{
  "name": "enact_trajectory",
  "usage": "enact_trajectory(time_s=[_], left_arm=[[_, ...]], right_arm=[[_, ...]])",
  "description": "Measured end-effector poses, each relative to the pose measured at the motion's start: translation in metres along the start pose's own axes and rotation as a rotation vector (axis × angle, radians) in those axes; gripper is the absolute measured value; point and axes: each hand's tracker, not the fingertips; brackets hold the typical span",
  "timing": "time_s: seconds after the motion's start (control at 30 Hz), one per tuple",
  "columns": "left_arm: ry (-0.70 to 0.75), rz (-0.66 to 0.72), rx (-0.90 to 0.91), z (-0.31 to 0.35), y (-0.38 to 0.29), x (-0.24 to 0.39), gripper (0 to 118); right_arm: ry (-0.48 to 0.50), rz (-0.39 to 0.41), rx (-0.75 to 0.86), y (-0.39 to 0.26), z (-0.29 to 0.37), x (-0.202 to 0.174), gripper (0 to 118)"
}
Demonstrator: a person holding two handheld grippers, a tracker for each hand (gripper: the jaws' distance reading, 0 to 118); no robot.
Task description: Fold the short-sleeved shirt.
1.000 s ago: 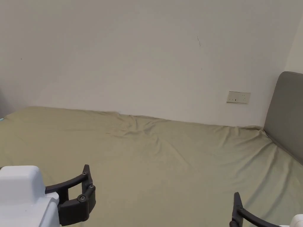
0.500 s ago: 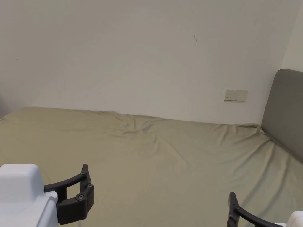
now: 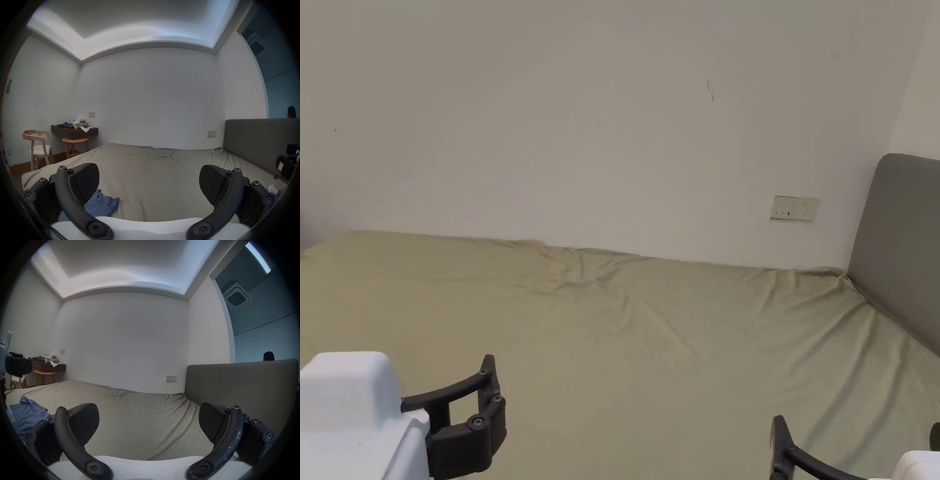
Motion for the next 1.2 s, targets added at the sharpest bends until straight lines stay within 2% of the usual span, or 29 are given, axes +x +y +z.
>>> enact_trajectory(time_s=[0.1,0.2,0.23,0.27,0.3,0.33,0.37,0.43,0.5,0.63,0.73,0.83,0.9,1.03,1.13,1.2], left_arm=[[-0.001,-0.015,-0.003,0.000,-0.001,0.002,118],[-0.028,0.014,-0.015,0.001,-0.002,0.003,118],[-0.032,0.019,-0.017,0.001,-0.002,0.003,112],[-0.041,0.028,-0.024,0.002,-0.002,0.004,100],[-0.054,0.041,-0.026,0.001,-0.001,-0.001,77],[-0.064,0.049,-0.037,0.001,0.001,-0.001,26],[-0.077,0.068,-0.046,-0.001,0.001,0.000,1],[-0.075,0.101,-0.052,-0.006,-0.001,0.001,0],[-0.103,0.069,-0.075,-0.010,-0.002,0.004,0],[-0.071,-0.098,-0.072,-0.011,-0.009,0.023,0],[-0.095,-0.054,-0.086,0.002,-0.008,0.011,0],[-0.089,0.006,-0.094,0.013,-0.008,-0.011,0],[-0.009,0.002,-0.099,0.025,-0.008,-0.032,0],[0.259,-0.051,-0.112,0.061,-0.013,-0.097,0],[0.445,-0.022,-0.136,0.093,-0.015,-0.145,0],[0.549,0.026,-0.145,0.116,-0.018,-0.172,0]], right_arm=[[0.000,-0.006,-0.017,-0.003,-0.001,-0.001,118],[0.023,-0.060,-0.064,-0.004,-0.004,0.002,118],[0.024,-0.061,-0.067,-0.004,-0.004,0.002,118],[0.019,-0.063,-0.067,-0.004,-0.003,0.002,118],[0.024,-0.064,-0.060,-0.005,-0.001,0.003,116],[0.029,-0.059,-0.049,-0.005,0.001,0.003,95],[0.032,-0.049,-0.038,-0.004,0.003,0.002,69],[-0.002,-0.037,-0.020,-0.004,0.003,0.000,8],[-0.014,-0.048,-0.025,-0.003,0.004,0.003,2],[0.012,-0.104,-0.040,-0.001,0.008,0.011,1],[0.021,-0.125,-0.043,0.001,0.004,0.009,1],[0.106,-0.148,-0.045,0.004,-0.008,-0.013,1],[0.210,-0.152,-0.039,0.007,-0.018,-0.041,1],[0.451,-0.124,-0.035,0.014,-0.030,-0.110,1],[0.644,-0.115,-0.024,0.017,-0.029,-0.168,1],[0.784,-0.150,-0.046,0.019,-0.026,-0.206,1]])
